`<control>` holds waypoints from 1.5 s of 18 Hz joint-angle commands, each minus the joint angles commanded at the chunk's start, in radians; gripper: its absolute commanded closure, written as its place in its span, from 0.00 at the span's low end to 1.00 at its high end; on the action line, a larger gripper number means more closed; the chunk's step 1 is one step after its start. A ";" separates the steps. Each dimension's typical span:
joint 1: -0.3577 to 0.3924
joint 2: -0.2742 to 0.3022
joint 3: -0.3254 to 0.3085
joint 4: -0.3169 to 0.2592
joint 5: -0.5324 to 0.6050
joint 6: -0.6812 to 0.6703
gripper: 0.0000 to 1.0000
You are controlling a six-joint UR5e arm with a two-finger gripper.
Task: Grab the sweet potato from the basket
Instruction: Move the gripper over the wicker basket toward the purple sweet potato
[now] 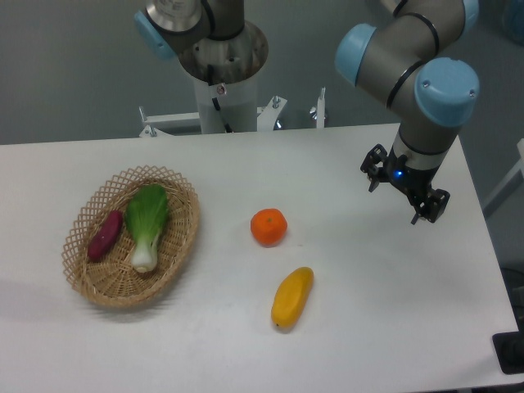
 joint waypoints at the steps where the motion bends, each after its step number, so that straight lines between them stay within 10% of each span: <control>1: 0.000 0.000 0.000 -0.002 0.000 0.000 0.00; 9: -0.043 0.014 -0.017 -0.003 -0.029 -0.090 0.00; 27: -0.521 0.072 -0.149 0.100 -0.084 -0.538 0.00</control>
